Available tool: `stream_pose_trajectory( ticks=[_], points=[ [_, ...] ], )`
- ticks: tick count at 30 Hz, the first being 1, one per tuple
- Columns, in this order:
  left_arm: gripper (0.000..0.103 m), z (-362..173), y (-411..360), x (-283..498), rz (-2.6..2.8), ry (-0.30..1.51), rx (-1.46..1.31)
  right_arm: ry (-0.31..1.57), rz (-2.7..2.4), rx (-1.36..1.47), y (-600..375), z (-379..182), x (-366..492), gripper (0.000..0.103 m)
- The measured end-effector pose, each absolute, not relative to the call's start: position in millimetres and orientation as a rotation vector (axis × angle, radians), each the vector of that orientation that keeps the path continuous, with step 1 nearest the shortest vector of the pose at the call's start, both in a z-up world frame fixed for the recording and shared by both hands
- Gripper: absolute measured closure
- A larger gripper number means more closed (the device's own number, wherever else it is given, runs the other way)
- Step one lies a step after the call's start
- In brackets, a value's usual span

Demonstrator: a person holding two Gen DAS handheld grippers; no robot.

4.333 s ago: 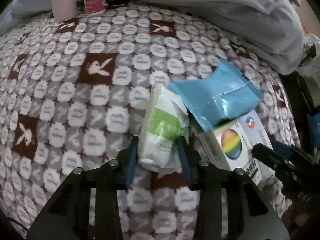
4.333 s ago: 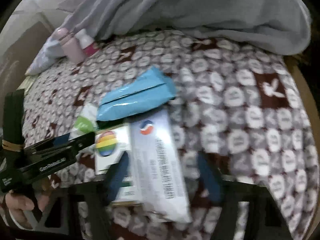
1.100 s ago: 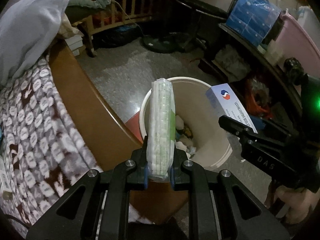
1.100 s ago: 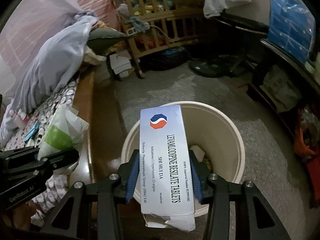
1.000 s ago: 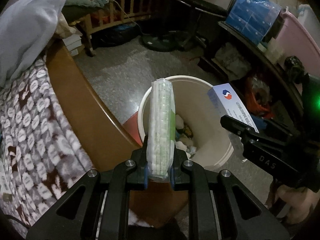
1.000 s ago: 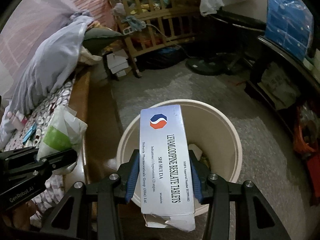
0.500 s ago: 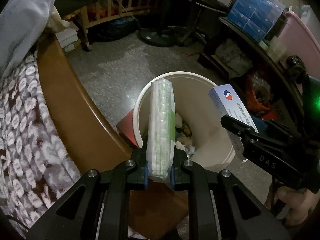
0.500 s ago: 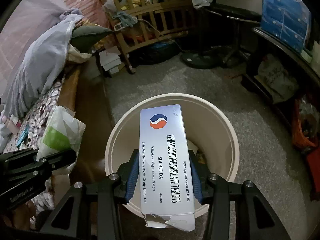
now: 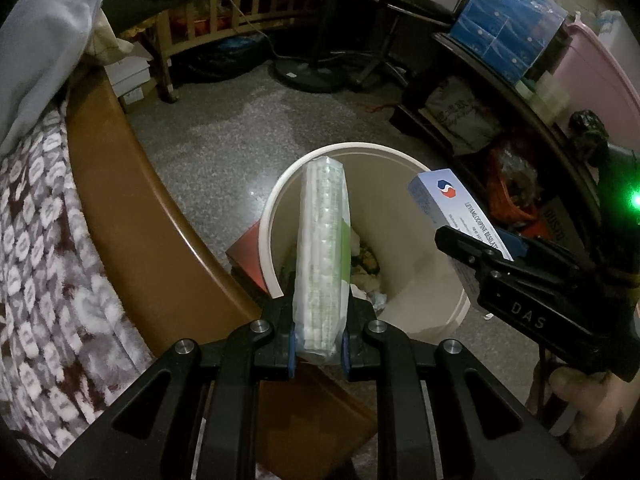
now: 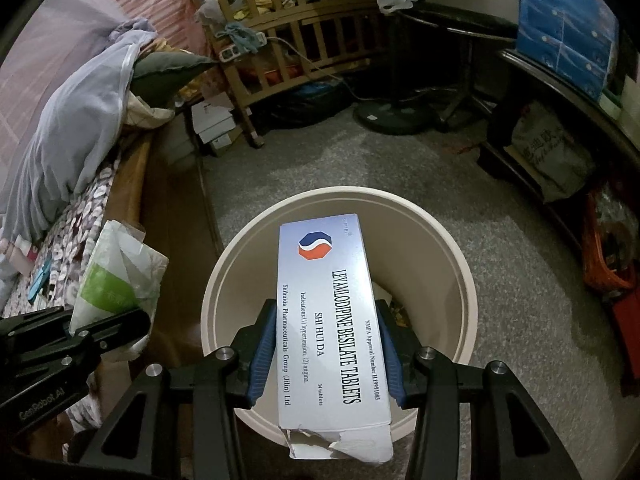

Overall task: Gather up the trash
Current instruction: 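Carry the pad and tablet box over the bucket and open both tools to drop them, then move both tools back to the bed over the rainbow box and blue wrapper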

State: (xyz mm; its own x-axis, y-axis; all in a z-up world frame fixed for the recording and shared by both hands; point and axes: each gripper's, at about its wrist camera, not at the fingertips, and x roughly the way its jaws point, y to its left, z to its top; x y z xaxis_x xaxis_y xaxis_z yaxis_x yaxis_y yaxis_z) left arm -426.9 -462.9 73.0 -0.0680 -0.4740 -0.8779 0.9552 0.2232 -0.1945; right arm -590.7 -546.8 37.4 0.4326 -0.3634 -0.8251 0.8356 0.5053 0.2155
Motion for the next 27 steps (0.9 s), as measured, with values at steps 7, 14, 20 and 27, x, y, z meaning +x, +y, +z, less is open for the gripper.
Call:
stream_pose_trajectory(
  ticks=[7, 14, 20, 27],
  points=[
    [0.090, 72.6, -464.4, -427.3, -1.298, 1.061, 0.597, 0.802, -0.825, 0.684, -547.4, 37.4, -589.8, 0.059],
    [0.084, 70.8, -466.9, -428.2, -1.342, 1.087, 0.569, 0.798, -0.831, 0.705, -554.8, 35.6, -591.6, 0.054],
    [0.044, 73.2, -461.6, -420.5, -1.386, 1.160, 0.464, 0.788, -0.854, 0.737, -554.9, 39.0, -594.5, 0.038],
    [0.044, 89.7, -428.5, -395.4, -1.260, 1.098, 0.506, 0.807, -0.812, 0.707, -537.3, 45.2, -575.3, 0.038]
  ],
)
